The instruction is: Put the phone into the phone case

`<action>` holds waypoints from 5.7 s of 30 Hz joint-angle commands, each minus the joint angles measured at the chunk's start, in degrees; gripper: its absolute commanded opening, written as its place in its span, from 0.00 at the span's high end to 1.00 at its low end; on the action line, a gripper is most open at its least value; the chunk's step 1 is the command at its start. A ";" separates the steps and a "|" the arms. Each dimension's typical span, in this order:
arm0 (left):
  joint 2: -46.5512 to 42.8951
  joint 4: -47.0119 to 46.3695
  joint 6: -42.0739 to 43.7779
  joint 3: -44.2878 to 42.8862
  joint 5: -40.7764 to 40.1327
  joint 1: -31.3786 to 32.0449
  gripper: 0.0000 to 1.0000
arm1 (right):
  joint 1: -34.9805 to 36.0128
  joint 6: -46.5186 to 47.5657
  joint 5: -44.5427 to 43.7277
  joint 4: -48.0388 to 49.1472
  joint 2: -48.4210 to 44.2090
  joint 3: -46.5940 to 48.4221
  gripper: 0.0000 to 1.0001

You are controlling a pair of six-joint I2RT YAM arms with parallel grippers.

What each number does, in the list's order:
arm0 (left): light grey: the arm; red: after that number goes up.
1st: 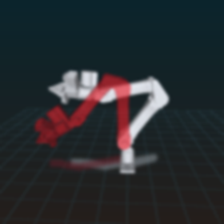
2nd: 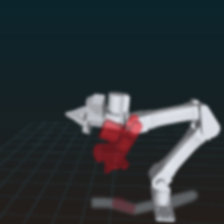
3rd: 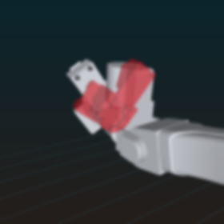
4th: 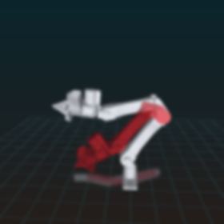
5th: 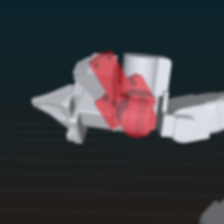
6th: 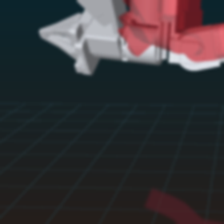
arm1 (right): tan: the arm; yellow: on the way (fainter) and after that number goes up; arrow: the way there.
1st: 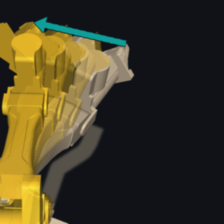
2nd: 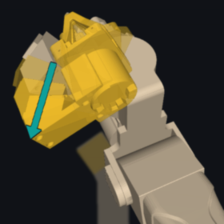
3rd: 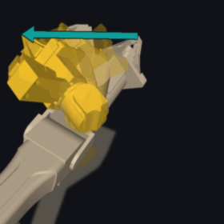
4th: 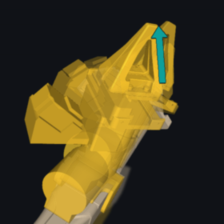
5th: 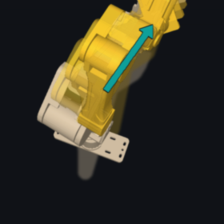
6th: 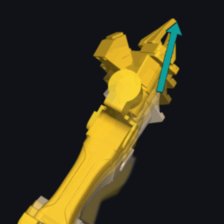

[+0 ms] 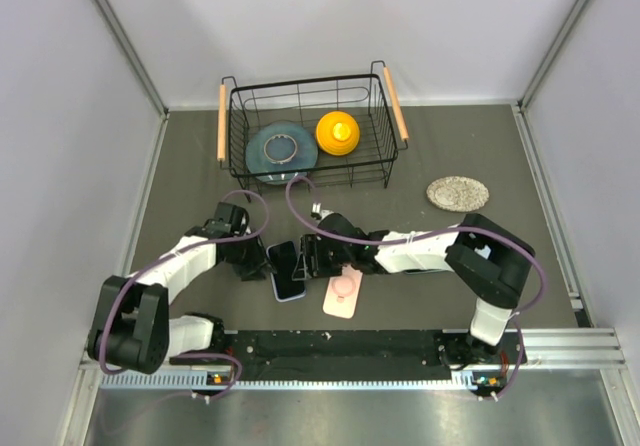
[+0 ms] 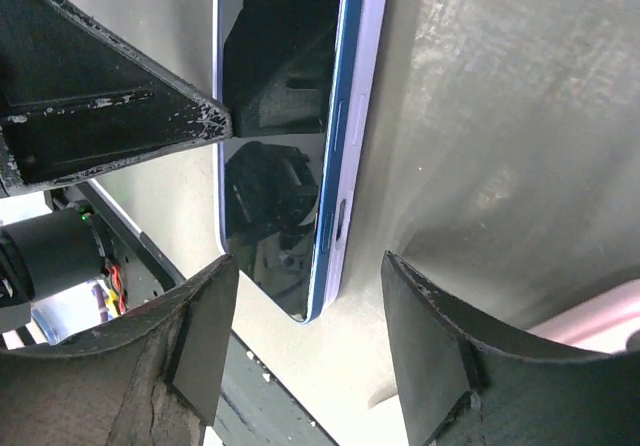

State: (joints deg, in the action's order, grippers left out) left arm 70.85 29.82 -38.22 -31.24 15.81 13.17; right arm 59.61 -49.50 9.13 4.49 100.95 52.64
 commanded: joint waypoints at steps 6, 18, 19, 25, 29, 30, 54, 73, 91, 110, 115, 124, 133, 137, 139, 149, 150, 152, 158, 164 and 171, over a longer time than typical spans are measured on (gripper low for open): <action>4.30 -4.68 0.34 0.31 3.07 0.28 0.58 | 0.15 -0.69 3.88 10.10 4.78 0.88 0.35; 5.09 -9.34 -0.37 3.91 10.99 0.37 0.59 | -2.57 -5.95 11.24 24.72 5.14 -2.79 0.35; 4.57 -10.39 -0.45 4.52 12.12 0.37 0.59 | -3.18 -8.31 12.31 28.34 4.62 -4.03 0.36; 2.89 -13.91 -1.86 6.11 16.53 0.37 0.63 | -6.09 -10.89 17.15 41.13 4.26 -8.96 0.36; 1.49 -14.00 -1.69 6.28 16.97 0.37 0.63 | -6.26 -10.27 17.68 42.09 3.73 -9.40 0.36; 1.48 -13.74 -1.60 6.20 16.97 0.37 0.63 | -6.18 -10.44 18.03 42.61 3.64 -9.57 0.36; 0.69 -9.52 -0.54 5.05 14.51 0.28 0.59 | -6.88 -13.34 22.07 49.29 4.96 -11.86 0.47; 2.62 -7.94 0.68 3.91 13.01 0.28 0.55 | -7.14 -15.28 23.92 53.51 6.98 -12.47 0.68; 2.45 -7.06 0.42 3.03 12.93 0.37 0.48 | -7.14 -16.60 25.50 55.71 8.21 -12.30 1.00; 1.48 -5.57 0.25 2.68 12.05 0.28 0.54 | -7.14 -16.59 29.54 54.82 8.64 -12.12 0.76; 0.70 -4.78 0.77 2.42 10.82 0.28 0.55 | -7.14 -20.55 29.11 61.86 11.64 -13.88 0.96; -0.01 -4.07 0.86 2.06 10.29 0.28 0.46 | -7.14 -14.59 26.74 51.07 7.43 -13.27 0.89; -0.36 -4.95 0.51 2.59 11.52 0.28 0.49 | -7.23 -15.36 28.75 54.21 6.45 -13.88 0.66; -0.98 -4.16 0.34 2.77 10.39 0.28 0.50 | -7.06 -15.81 28.85 55.10 6.63 -14.76 0.67; -0.98 -3.55 0.51 2.94 10.03 0.28 0.50 | -6.97 -15.55 28.32 54.40 6.37 -15.02 0.70; -1.59 -5.57 -0.10 5.31 12.05 0.37 0.50 | -3.72 -9.84 21.03 40.00 1.89 -12.04 1.00; -1.68 -5.65 -0.19 5.75 11.96 0.37 0.51 | -3.37 -9.14 20.24 36.76 1.45 -11.60 1.00; -1.94 -5.57 -0.19 6.28 11.70 0.37 0.51 | -2.58 -7.02 18.48 33.58 0.31 -10.46 0.93; -1.86 -5.92 -0.37 6.55 11.87 0.37 0.52 | -2.22 -6.58 19.35 32.24 0.30 -9.49 0.71; -4.84 -6.02 -0.90 5.59 17.13 0.37 0.48 | -2.13 -6.84 19.53 33.66 -1.45 -10.10 1.00; -13.36 1.55 2.35 -2.94 16.00 0.02 0.36 | -3.71 -3.76 16.62 26.80 -11.99 -12.65 1.00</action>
State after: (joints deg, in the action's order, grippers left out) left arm 61.78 29.02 -38.35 -28.42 30.61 13.28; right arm 56.40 -55.02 25.12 29.17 98.24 40.07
